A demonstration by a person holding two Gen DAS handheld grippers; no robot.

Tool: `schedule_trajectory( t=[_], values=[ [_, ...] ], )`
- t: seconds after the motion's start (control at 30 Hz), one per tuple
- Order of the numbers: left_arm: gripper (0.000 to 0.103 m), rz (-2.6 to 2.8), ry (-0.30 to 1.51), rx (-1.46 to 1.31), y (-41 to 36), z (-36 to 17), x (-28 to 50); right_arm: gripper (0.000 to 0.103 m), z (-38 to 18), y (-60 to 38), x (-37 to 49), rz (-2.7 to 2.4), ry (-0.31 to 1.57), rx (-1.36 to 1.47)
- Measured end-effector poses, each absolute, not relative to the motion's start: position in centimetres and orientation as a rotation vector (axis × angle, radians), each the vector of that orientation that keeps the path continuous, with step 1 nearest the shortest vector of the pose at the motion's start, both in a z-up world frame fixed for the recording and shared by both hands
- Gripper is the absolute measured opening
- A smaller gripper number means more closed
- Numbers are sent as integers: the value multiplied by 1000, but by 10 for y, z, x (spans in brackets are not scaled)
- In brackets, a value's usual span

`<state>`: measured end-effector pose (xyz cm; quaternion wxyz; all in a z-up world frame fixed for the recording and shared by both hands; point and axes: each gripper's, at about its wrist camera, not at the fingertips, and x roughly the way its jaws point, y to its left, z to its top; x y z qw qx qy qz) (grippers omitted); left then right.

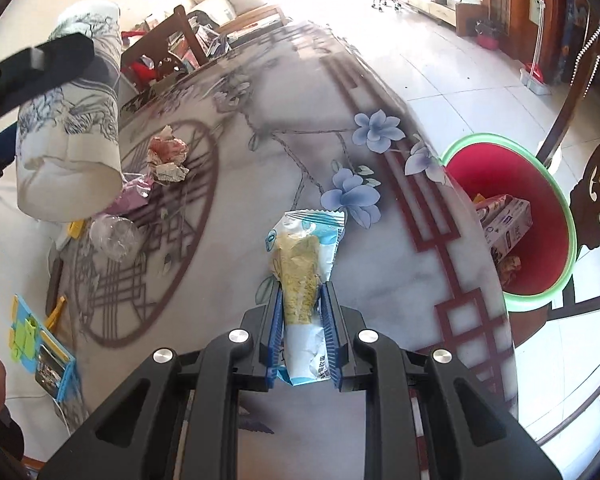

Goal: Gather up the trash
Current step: 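Carry cup and wrapper to the bucket, open the right tool then the left tool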

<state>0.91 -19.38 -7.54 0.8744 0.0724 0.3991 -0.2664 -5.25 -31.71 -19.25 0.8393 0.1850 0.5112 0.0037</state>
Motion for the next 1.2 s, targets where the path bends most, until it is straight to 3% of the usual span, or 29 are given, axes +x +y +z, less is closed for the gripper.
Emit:
schedule_trajectory(
  t=[0.67,0.93,1.2],
  values=[
    [70,-573,895,147,-199,-92,17,19,-185,-374,-60,-114,1008,510],
    [70,-574,934,155,-202,-106,19,19,-199,-451,-64,-334,1003,542],
    [70,-584,957,175,-214,-114,22,25,-208,-488,-58,-409,990,555]
  ],
)
